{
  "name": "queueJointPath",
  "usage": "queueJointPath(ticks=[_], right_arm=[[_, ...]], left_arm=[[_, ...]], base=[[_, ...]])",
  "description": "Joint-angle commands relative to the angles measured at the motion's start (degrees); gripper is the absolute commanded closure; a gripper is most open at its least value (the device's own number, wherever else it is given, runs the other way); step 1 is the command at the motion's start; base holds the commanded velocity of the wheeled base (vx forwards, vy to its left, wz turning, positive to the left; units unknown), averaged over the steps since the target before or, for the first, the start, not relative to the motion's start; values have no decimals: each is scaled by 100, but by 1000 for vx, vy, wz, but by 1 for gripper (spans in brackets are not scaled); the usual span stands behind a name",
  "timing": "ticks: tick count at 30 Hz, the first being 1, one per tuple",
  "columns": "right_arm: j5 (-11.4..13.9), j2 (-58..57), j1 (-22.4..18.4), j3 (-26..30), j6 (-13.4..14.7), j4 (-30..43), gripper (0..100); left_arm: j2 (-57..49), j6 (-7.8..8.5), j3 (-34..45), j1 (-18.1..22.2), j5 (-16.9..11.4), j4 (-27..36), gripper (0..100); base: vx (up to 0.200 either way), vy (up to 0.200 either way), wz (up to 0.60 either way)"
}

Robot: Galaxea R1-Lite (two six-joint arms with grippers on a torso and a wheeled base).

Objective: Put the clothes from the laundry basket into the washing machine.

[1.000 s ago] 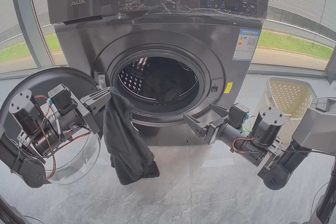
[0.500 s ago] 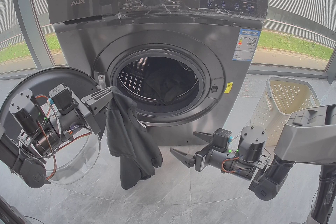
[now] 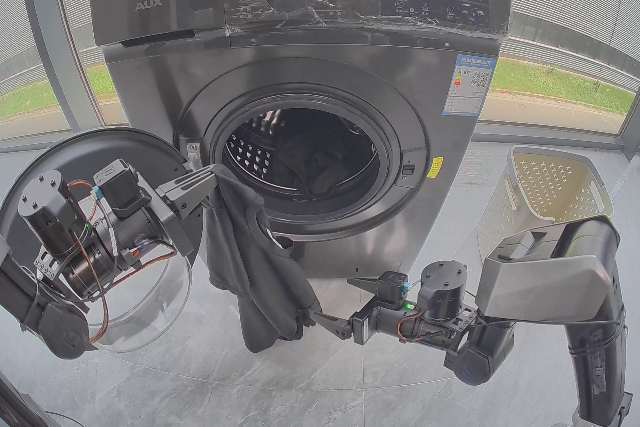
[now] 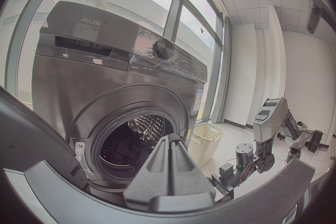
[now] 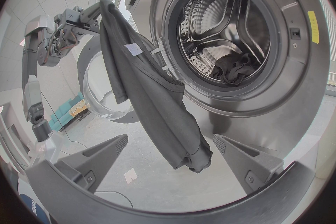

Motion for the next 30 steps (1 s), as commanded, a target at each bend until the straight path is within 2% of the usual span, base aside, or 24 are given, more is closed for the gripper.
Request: queueJointPath(ticks=[1,6,16,22,26,27,30], right_arm=[[12,559,41,-631,-7,210,0],[3,858,59,-1273,11,342,0],[-32,1183,120,-2143,55,843,0],[-67,1552,146,-2855,64,887,0],[-76,1561,164,-2969,64,878,0],[-76,1552,164,-2969,64,869,100],[-76,1517,164,-2969,64,807,100]], left_arm=[[3,-2,-5,-44,1,-6,100],[3,-11,3,-88,1,-6,100],[3,-20,-23,-97,-8,-6,100],[3,-20,-5,-97,1,-6,100],[3,-28,3,-97,-8,-6,100],[3,-28,-5,-97,1,-6,100],[3,-20,3,-97,-8,-6,100]], base=[[0,0,0],[0,0,0],[0,0,0],[0,0,0],[0,0,0],[0,0,0],[0,0,0]])
